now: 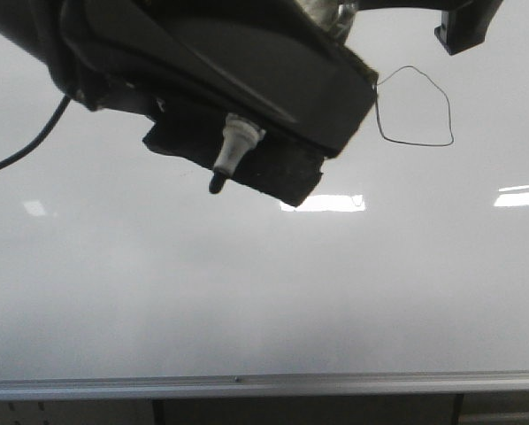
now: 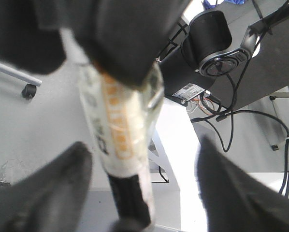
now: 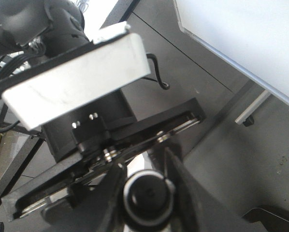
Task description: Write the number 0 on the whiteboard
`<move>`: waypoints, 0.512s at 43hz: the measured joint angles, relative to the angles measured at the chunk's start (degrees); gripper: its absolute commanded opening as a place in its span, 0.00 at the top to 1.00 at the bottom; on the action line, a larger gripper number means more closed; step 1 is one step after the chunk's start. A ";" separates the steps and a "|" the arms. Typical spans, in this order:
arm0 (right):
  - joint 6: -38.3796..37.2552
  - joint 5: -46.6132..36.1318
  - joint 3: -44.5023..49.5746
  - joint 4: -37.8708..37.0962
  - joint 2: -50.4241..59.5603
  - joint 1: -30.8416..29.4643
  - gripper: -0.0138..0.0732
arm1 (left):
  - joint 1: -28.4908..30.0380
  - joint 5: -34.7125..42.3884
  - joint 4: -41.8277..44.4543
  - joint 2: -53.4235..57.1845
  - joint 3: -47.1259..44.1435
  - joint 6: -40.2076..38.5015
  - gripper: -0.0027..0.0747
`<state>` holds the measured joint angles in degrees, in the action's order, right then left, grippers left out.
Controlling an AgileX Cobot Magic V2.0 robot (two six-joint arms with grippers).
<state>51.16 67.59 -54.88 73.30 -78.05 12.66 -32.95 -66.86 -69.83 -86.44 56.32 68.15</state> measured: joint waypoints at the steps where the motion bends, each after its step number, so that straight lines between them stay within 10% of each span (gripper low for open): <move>1: 0.00 0.00 0.00 0.00 0.00 0.00 0.92 | 0.00 0.00 0.00 0.00 0.00 0.00 0.70; 9: 0.09 0.73 0.00 0.14 0.11 0.00 0.92 | 0.00 0.13 0.02 0.00 0.00 -0.26 0.99; 16: 1.08 1.00 0.00 0.22 0.44 0.00 0.89 | 0.11 0.55 0.02 0.00 0.00 -1.30 0.99; 22: 1.19 1.00 0.00 -0.01 0.49 0.00 0.63 | 0.11 0.64 0.96 0.00 0.00 -1.39 0.99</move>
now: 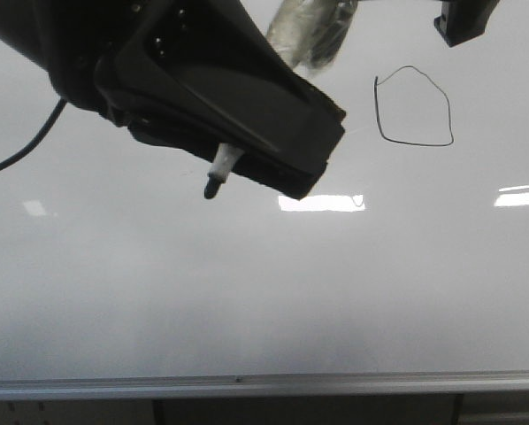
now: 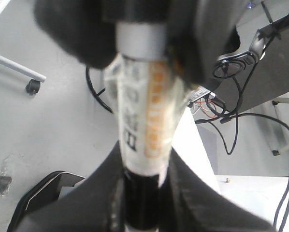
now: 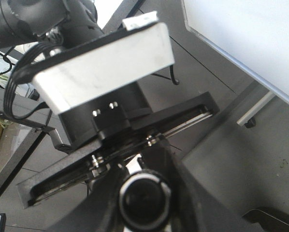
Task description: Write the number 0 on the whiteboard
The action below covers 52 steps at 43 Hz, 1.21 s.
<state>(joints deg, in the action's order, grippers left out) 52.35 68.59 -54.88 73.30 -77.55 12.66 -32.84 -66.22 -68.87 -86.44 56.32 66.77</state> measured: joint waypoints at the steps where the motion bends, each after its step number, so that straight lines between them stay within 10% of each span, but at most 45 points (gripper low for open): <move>1: 0.00 0.00 0.00 0.00 0.00 0.00 0.59 | 0.00 0.17 0.32 0.00 0.00 -0.03 0.99; 8: 1.15 -1.29 0.00 0.20 0.23 0.11 0.37 | 0.00 2.59 7.85 0.00 0.21 -0.60 0.99; 26: 3.60 -27.61 5.44 -5.27 21.30 0.11 0.37 | 19.08 17.96 33.03 0.00 0.21 -31.97 0.99; 47: 3.90 -49.39 28.10 -5.58 52.05 0.11 0.37 | 42.63 24.41 38.90 0.00 0.21 -33.94 0.99; 52: 3.90 -50.77 30.80 -5.58 57.23 0.11 0.52 | 44.57 27.33 39.93 0.00 0.21 -33.94 0.99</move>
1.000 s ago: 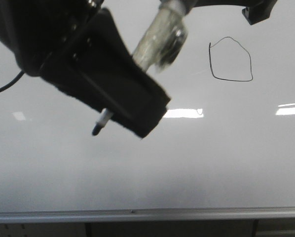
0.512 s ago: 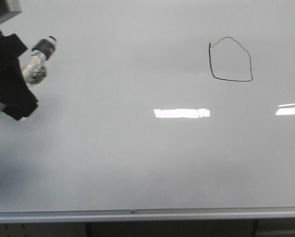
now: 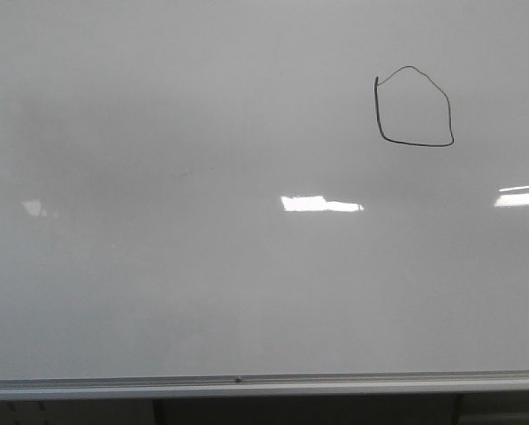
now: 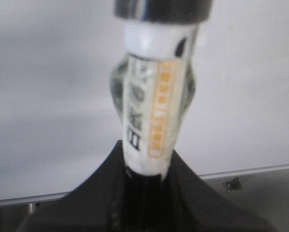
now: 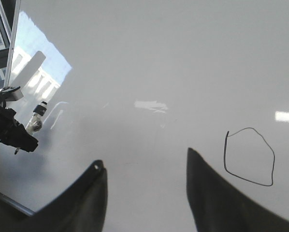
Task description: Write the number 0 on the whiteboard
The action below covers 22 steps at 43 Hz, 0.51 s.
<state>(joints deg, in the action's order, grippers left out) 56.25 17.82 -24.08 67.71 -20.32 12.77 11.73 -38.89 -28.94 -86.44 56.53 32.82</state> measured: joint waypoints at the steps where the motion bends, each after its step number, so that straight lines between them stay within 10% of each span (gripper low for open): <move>1: 0.00 -0.11 0.27 0.00 0.61 0.00 0.58 | 0.27 0.49 0.03 0.00 0.00 0.00 0.99; 7: 0.00 -0.35 0.87 0.00 2.34 0.00 0.93 | 0.57 4.58 0.54 -0.69 0.00 0.00 0.99; 22: 0.13 -0.59 0.87 0.00 2.43 0.00 0.92 | 0.57 9.80 0.85 -6.15 0.00 0.00 0.99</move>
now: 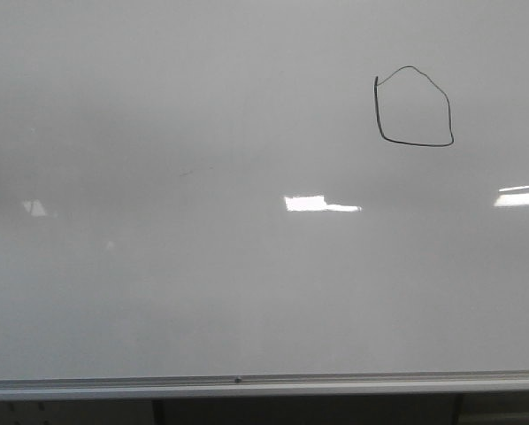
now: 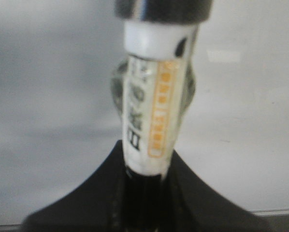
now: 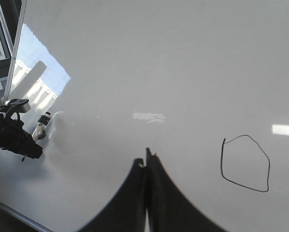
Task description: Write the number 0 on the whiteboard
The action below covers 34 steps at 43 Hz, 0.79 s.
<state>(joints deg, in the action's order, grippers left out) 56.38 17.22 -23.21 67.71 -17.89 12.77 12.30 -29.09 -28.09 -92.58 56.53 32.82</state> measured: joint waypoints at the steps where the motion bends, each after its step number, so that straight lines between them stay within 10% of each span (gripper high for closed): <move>1: 0.00 0.00 0.00 0.00 0.00 0.00 0.92 | 0.00 0.29 0.00 -0.30 0.00 0.00 0.99; 14: 0.00 0.00 0.00 0.00 0.00 0.00 0.92 | -0.35 4.33 0.14 -3.01 0.00 0.27 0.93; 34: 0.00 0.00 0.00 0.00 0.00 0.00 0.92 | -1.37 3.91 0.49 -5.16 -0.33 -0.01 0.32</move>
<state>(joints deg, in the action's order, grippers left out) 56.38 17.22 -23.21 67.71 -17.89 12.77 10.92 -25.18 -27.60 -97.74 56.20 32.82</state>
